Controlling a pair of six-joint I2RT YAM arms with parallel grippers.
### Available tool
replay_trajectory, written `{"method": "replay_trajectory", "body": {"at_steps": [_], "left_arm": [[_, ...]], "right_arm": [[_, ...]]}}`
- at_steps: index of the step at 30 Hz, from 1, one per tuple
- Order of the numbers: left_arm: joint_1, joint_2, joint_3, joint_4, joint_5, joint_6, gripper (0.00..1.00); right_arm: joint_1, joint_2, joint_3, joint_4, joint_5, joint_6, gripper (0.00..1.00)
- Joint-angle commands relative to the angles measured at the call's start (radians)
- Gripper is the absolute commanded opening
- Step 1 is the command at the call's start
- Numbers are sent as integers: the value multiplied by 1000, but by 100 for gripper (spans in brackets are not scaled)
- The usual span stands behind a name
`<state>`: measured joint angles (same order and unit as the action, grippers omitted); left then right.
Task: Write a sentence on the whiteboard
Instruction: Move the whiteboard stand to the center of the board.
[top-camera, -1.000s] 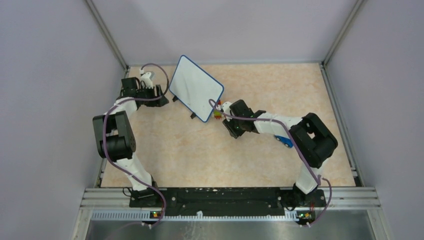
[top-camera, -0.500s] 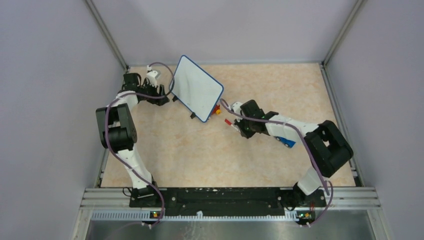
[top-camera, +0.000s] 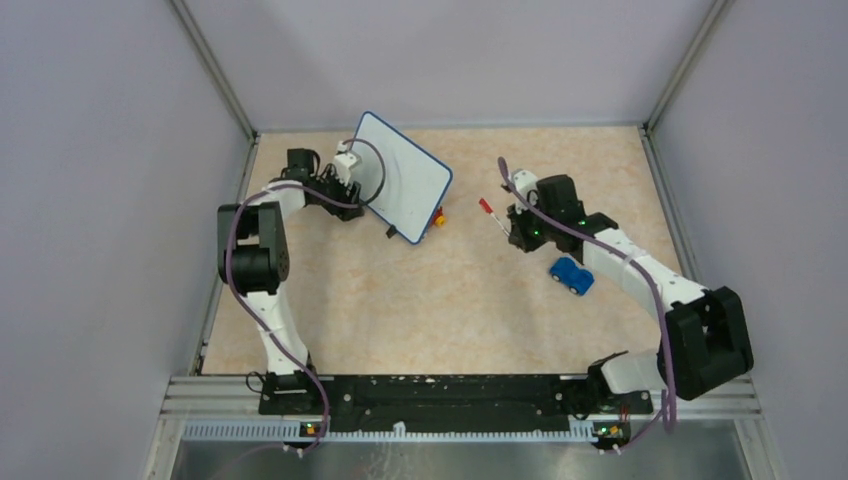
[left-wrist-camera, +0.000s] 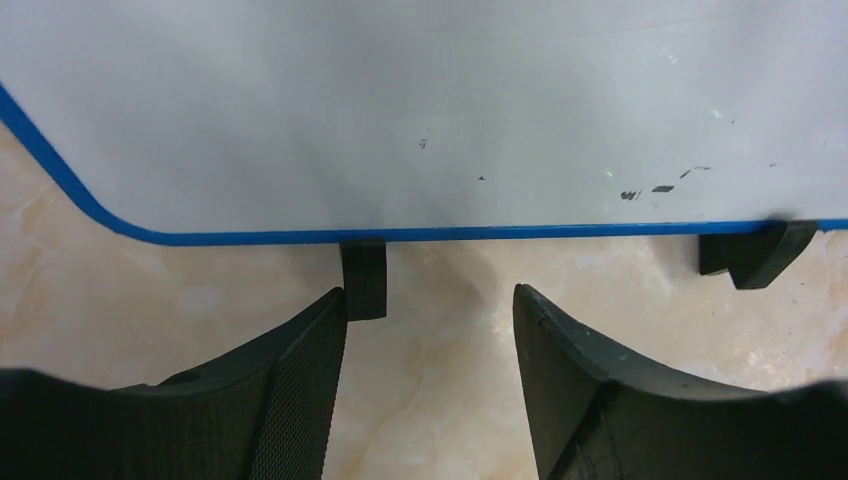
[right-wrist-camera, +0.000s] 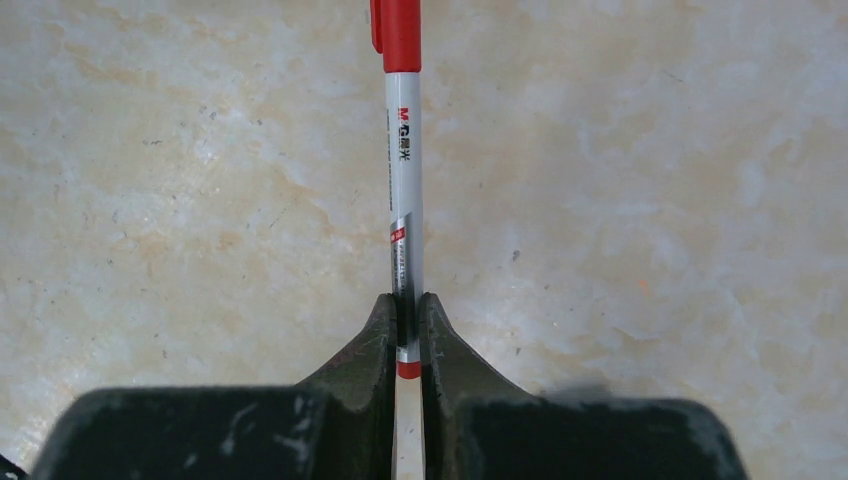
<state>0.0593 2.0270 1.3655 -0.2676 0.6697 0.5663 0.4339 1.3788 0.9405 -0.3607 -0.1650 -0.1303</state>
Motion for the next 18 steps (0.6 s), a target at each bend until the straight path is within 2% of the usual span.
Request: {"method": "replay_trajectory", "body": {"at_steps": [1, 10, 18], "left_arm": [[-54, -32, -18, -45, 12, 53, 66], [-268, -206, -223, 19, 20, -42, 62], [-481, -300, -270, 10, -22, -98, 63]], "right_arm": [[-99, -89, 2, -22, -97, 8, 0], [-190, -164, -15, -33, -126, 13, 0], [-259, -191, -23, -20, -154, 36, 0]]}}
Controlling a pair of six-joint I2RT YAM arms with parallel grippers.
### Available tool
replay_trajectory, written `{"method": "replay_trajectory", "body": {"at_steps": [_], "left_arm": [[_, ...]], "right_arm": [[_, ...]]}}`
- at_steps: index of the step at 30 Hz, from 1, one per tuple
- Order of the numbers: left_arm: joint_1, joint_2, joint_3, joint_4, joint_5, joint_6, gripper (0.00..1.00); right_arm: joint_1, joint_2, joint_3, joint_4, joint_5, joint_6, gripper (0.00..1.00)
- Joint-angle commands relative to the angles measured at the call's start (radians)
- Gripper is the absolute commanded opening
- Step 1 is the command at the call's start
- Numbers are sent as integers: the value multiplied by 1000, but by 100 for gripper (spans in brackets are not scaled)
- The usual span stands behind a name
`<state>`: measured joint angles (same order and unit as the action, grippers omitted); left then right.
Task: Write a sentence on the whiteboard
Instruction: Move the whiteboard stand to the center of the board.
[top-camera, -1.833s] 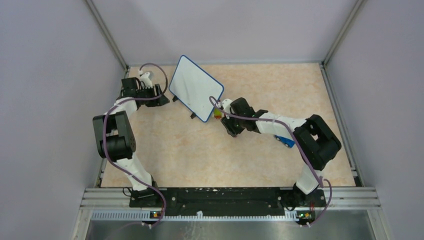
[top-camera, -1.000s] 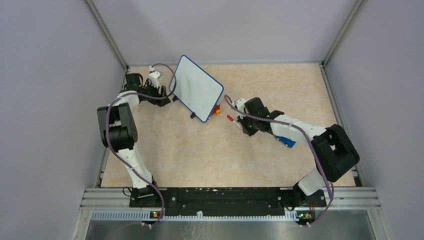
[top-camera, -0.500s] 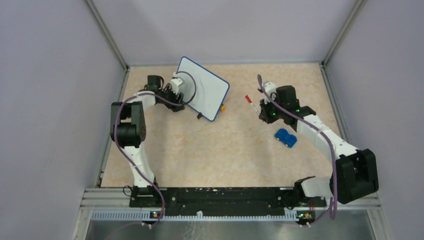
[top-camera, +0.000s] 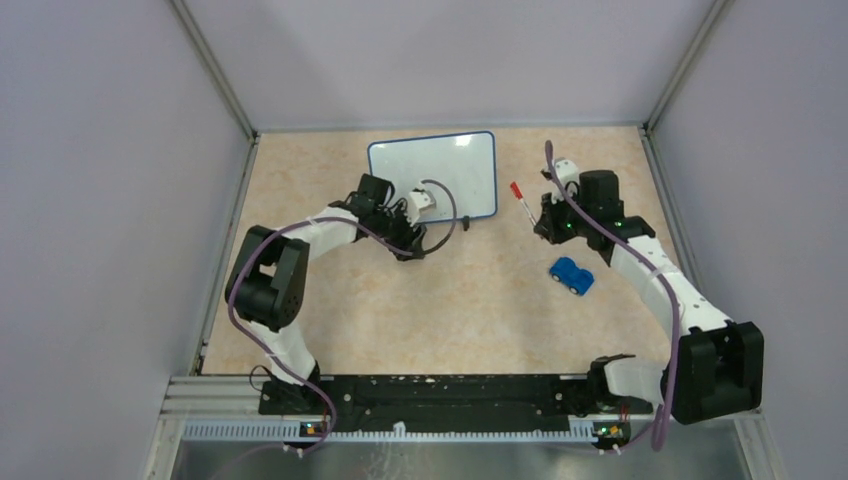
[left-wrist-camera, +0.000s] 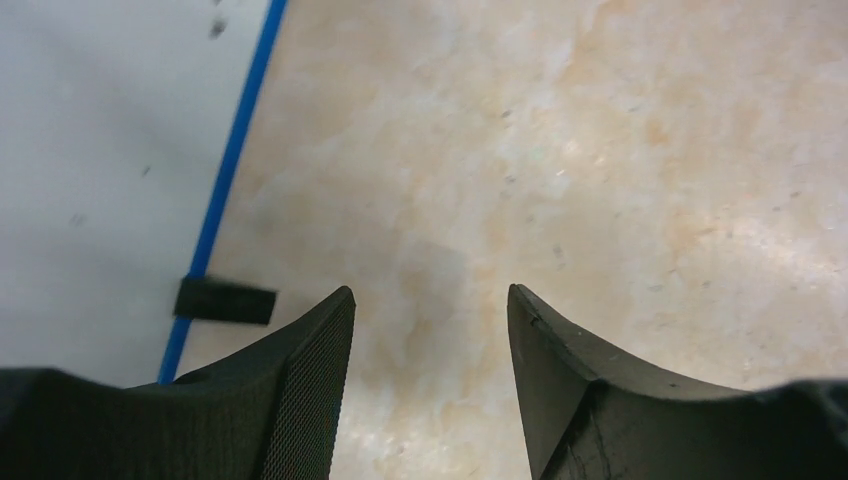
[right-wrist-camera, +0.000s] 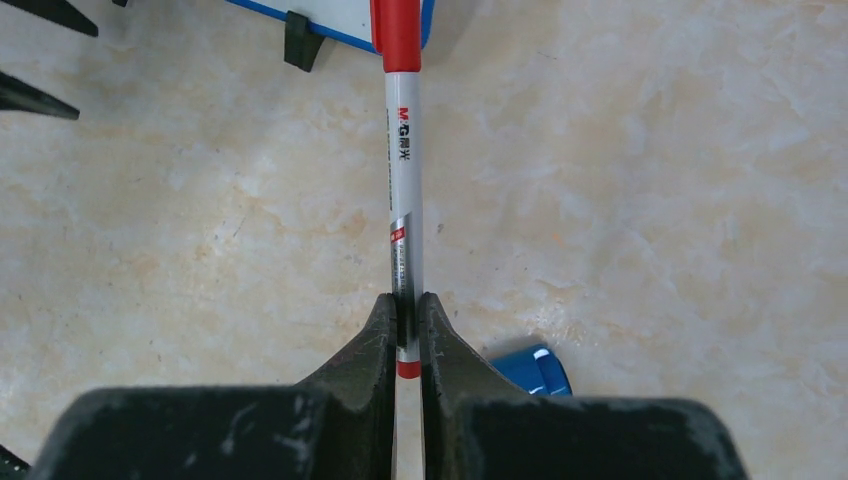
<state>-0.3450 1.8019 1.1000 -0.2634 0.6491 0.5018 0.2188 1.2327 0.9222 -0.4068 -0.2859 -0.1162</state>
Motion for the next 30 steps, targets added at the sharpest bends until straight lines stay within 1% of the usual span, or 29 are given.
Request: {"method": "replay_trajectory", "body": {"at_steps": [1, 4, 6, 7, 9, 10, 12, 14, 15, 20, 23, 26, 30], "left_arm": [[-96, -82, 0, -3, -6, -34, 64], [-133, -97, 56, -82, -19, 2, 68], [-137, -102, 131, -185, -49, 108, 74], [-136, -99, 183, -267, -57, 195, 76], [-131, -91, 263, -444, -63, 431, 79], [-131, -95, 277, -476, -92, 537, 79], [-132, -104, 279, -475, -142, 647, 79], [-131, -111, 273, -471, -170, 796, 79], [-131, -113, 268, -471, -183, 898, 79], [-131, -91, 244, -488, -237, 1253, 78], [-132, -68, 213, -458, -279, 1391, 75], [-132, -43, 187, -431, -329, 1498, 71], [-132, -7, 180, -405, -364, 1567, 66]], "right_arm": [[-55, -49, -7, 28, -39, 25, 0], [-86, -61, -16, 37, -59, 32, 0], [-105, -70, -24, 46, -71, 40, 0], [-113, -75, -26, 49, -76, 41, 0], [-124, -85, -30, 56, -78, 42, 0], [-126, -90, -33, 58, -78, 42, 0], [-129, -94, -36, 58, -82, 42, 0], [-130, -96, -39, 57, -85, 41, 0], [-129, -96, -40, 56, -86, 41, 0], [-133, -95, -43, 56, -88, 41, 0], [-133, -94, -45, 53, -93, 44, 0], [-139, -93, -48, 52, -97, 44, 0], [-145, -92, -52, 50, -99, 43, 0]]}}
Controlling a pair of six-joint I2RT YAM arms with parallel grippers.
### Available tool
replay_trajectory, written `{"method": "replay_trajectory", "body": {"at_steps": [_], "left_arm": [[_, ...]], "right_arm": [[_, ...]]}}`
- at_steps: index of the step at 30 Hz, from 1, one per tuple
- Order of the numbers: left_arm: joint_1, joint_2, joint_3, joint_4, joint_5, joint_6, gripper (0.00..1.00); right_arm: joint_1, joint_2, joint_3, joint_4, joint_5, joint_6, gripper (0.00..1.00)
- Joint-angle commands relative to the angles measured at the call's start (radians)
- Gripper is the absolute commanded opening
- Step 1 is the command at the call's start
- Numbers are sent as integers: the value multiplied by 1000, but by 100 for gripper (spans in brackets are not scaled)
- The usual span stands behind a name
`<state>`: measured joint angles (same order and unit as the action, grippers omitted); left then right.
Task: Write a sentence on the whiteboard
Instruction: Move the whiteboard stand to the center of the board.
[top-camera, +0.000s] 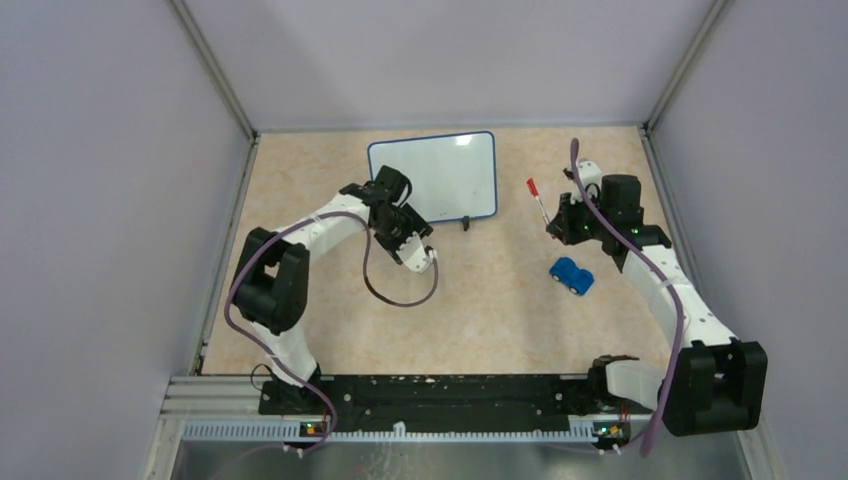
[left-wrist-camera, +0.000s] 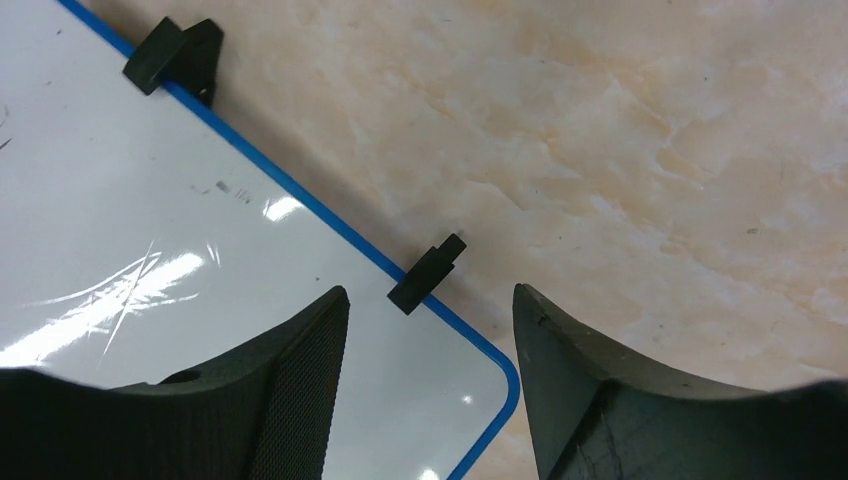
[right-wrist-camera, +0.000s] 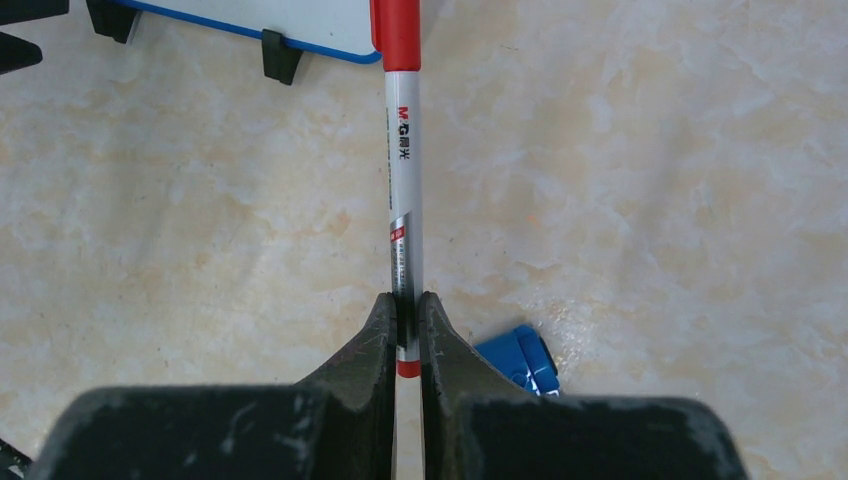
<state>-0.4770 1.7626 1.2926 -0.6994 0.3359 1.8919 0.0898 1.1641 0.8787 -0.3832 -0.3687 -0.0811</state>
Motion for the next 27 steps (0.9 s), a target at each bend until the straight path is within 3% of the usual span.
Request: {"method": "replay_trajectory", "body": {"at_steps": [1, 15, 23, 27], "left_arm": [[1, 40, -14, 43, -58, 189, 65], [-4, 167, 17, 102, -172, 298, 55], [-41, 193, 18, 119, -221, 334, 29], [-77, 188, 21, 109, -223, 318, 23]], "right_arm": [[-19, -22, -10, 25, -18, 7, 0], [-29, -17, -9, 24, -29, 7, 0], [-39, -27, -7, 22, -33, 7, 0], [-46, -32, -7, 21, -39, 6, 0]]}}
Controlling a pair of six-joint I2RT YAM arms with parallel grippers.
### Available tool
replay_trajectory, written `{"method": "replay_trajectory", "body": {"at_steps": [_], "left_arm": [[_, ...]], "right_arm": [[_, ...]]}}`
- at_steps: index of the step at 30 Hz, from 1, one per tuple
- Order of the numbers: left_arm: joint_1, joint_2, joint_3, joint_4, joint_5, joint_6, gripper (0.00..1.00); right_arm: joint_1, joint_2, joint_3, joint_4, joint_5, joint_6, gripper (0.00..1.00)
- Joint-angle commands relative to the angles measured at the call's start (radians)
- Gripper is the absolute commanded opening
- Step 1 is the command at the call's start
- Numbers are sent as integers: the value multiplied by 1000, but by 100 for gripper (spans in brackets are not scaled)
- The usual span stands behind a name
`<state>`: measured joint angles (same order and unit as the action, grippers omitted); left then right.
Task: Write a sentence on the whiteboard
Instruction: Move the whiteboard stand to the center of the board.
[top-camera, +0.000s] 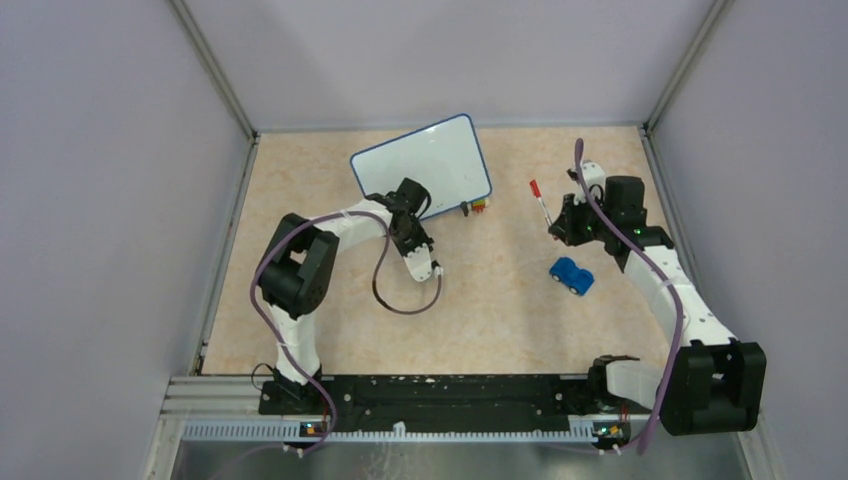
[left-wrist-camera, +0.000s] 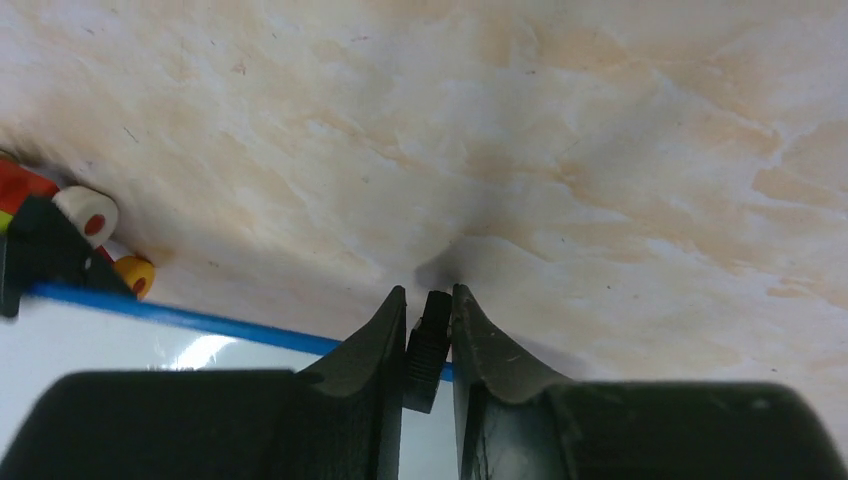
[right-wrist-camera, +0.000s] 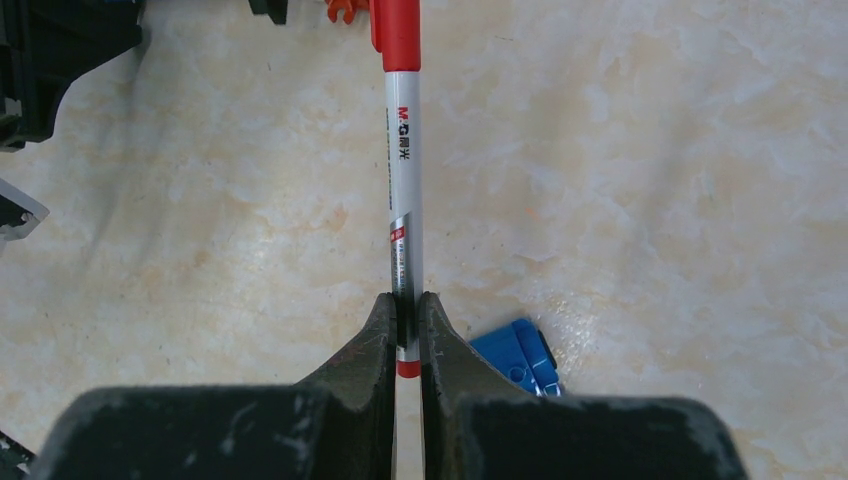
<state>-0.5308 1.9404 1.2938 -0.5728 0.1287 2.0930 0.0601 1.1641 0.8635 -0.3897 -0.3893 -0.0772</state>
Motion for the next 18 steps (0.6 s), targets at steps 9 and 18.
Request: {"method": "replay_trajectory", "body": {"at_steps": [9, 18], "left_arm": [[-122, -13, 37, -110, -35, 94, 9], [-225, 20, 113, -301, -97, 27, 0]], "right_arm": [[-26, -52, 8, 30, -29, 4, 0], [-34, -62, 9, 30, -41, 5, 0]]}}
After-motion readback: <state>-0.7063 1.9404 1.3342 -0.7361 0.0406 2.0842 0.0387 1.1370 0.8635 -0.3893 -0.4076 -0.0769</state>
